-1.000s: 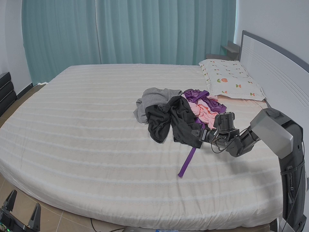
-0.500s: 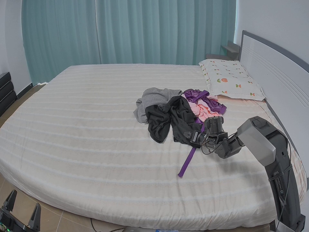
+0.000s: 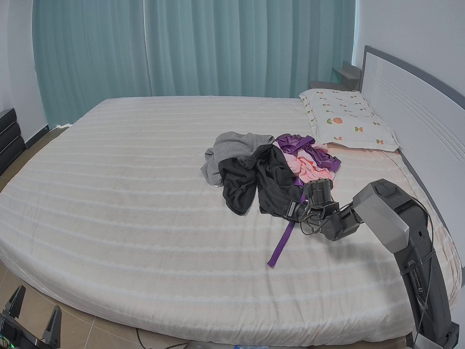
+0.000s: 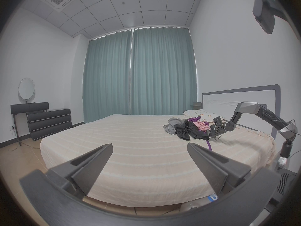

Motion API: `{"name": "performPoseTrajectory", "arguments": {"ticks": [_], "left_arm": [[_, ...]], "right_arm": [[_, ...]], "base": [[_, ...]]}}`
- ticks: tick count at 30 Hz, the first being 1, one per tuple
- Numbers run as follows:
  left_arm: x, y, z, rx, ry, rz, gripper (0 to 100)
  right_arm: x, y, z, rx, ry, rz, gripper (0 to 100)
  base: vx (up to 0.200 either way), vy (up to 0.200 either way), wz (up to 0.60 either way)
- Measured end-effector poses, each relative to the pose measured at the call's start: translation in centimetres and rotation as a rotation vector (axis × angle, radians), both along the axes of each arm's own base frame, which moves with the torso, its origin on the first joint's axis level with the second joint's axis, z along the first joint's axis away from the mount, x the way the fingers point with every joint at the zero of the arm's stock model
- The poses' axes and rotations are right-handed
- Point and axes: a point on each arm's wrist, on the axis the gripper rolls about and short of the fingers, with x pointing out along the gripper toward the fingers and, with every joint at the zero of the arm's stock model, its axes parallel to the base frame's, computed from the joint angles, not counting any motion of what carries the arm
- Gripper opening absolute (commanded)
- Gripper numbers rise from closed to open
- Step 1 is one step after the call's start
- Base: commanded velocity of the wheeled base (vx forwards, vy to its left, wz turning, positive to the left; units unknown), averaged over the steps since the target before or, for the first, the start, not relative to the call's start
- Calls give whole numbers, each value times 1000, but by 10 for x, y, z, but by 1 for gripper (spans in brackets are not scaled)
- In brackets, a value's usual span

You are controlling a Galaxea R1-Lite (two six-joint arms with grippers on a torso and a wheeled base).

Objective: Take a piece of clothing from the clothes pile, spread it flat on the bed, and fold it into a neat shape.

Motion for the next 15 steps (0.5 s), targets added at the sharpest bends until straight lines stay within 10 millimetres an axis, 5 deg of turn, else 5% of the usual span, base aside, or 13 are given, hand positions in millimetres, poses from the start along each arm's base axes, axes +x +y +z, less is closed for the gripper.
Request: {"name": "performPoseTrajectory", "arguments": {"ticks": [15], "left_arm": [[0,0,0,0,1,0,100]], "right_arm": [[-27,-2,13,29,73,10,0]], "base": [[0,0,0]]}}
